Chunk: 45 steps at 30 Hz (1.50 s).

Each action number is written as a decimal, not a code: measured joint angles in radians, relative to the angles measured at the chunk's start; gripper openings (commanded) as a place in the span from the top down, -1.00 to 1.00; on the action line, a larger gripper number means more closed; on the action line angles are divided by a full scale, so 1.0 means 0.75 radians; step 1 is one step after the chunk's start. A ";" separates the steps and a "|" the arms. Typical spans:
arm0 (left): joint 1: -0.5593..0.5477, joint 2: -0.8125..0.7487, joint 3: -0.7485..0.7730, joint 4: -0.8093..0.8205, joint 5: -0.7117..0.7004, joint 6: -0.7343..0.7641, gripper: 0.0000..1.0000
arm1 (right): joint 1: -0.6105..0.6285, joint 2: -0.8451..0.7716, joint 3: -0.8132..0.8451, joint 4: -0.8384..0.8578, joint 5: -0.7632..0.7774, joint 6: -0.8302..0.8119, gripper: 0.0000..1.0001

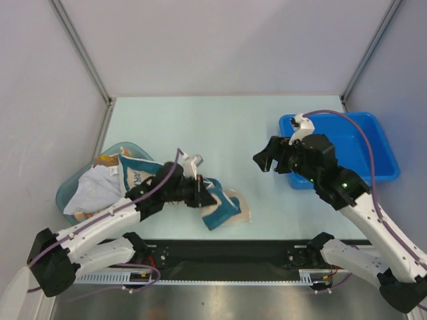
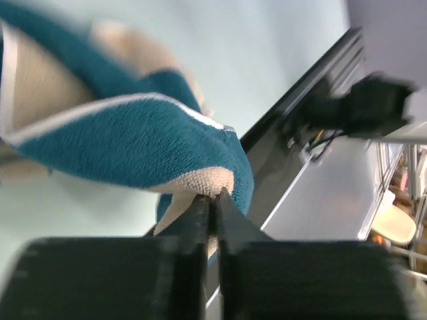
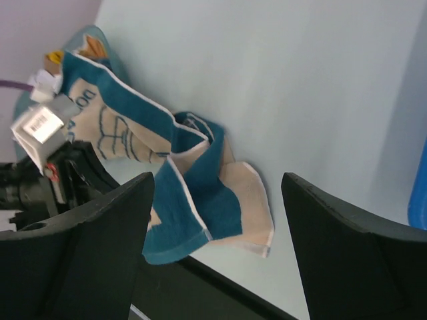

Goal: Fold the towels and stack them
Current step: Move the towel to the center of the board

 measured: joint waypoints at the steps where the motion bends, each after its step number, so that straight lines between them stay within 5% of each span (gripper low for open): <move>1: -0.036 0.010 -0.072 0.003 -0.001 -0.009 0.44 | -0.001 0.033 -0.004 0.001 -0.010 -0.001 -0.60; 2: -0.060 0.015 -0.123 -0.001 -0.006 -0.018 0.23 | -0.001 0.080 -0.008 0.007 -0.025 -0.006 -0.58; 3: -0.067 0.015 -0.142 -0.013 -0.013 -0.027 -0.29 | -0.001 0.127 -0.010 0.015 -0.044 -0.011 -0.57; 4: -0.068 0.011 -0.143 -0.035 -0.038 -0.020 -0.52 | 0.000 0.179 -0.011 0.031 -0.065 -0.014 -0.52; 6: -0.067 -0.019 -0.095 -0.104 -0.132 -0.013 -0.69 | 0.000 0.282 -0.010 0.082 -0.108 -0.022 -0.46; 9: -0.029 -0.076 0.092 -0.283 -0.293 0.013 -0.77 | 0.013 0.463 0.003 0.210 -0.188 -0.036 -0.35; 15: 0.305 -0.228 0.490 -0.575 -0.585 0.043 -0.93 | 0.131 0.949 0.253 0.474 -0.365 -0.138 -0.28; 21: 0.505 -0.427 0.520 -0.766 -0.759 0.042 -1.00 | 0.232 1.388 0.568 0.647 -0.592 -0.277 -0.50; 32: 0.522 -0.499 0.527 -0.815 -0.834 0.042 -1.00 | 0.249 1.816 0.766 0.674 -0.863 -0.419 -0.54; 35: 0.522 -0.499 0.527 -0.817 -0.828 0.043 -1.00 | 0.253 1.854 0.765 0.674 -0.880 -0.453 -0.40; 38: 0.522 -0.497 0.527 -0.803 -0.798 0.061 -0.99 | 0.259 1.862 0.741 0.693 -0.909 -0.470 0.26; 39: 0.522 -0.494 0.527 -0.799 -0.788 0.065 -0.98 | 0.259 1.862 0.732 0.705 -0.918 -0.469 0.77; 40: 0.522 -0.490 0.527 -0.795 -0.785 0.071 -0.97 | 0.259 1.861 0.720 0.720 -0.924 -0.470 1.00; 45: 0.522 -0.451 0.527 -0.787 -0.774 0.100 -0.93 | 0.239 1.732 0.596 0.643 -0.866 -0.426 1.00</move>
